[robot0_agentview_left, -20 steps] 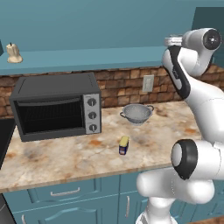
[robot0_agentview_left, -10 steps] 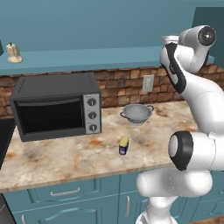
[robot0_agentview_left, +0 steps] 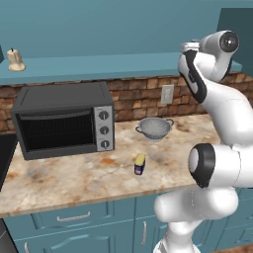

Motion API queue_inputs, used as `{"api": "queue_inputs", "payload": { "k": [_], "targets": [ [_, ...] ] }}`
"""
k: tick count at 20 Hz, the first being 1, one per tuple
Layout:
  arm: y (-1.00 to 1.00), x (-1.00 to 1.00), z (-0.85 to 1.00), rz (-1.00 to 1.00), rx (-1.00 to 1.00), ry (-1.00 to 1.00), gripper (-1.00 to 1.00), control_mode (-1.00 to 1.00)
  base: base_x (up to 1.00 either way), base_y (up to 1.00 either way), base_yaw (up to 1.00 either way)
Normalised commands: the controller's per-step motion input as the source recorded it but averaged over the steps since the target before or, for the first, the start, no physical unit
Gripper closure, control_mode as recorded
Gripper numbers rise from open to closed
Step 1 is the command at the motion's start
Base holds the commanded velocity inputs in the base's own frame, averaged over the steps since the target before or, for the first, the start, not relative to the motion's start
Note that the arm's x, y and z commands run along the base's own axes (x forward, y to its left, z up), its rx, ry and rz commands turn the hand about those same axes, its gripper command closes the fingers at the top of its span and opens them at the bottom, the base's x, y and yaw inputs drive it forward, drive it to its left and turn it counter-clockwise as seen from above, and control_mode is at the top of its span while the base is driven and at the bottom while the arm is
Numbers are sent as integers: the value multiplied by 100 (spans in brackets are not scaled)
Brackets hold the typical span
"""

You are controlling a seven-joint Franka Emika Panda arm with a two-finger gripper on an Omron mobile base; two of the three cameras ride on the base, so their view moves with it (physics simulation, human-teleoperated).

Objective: Pick the cans from the counter and place them in their designated side in the cabinet.

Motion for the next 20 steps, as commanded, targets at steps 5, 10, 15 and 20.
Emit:
{"api": "queue_inputs", "payload": {
  "k": [5, 10, 15, 20],
  "targets": [
    [-5, 20, -2, 0, 0, 0, 100, -100, 0, 0, 0],
    [-7, 21, -3, 0, 0, 0, 100, -100, 0, 0, 0],
    [-7, 21, -3, 0, 0, 0, 100, -100, 0, 0, 0],
    [-9, 22, -1, 0, 0, 0, 100, -100, 0, 0, 0]
  ]
}}
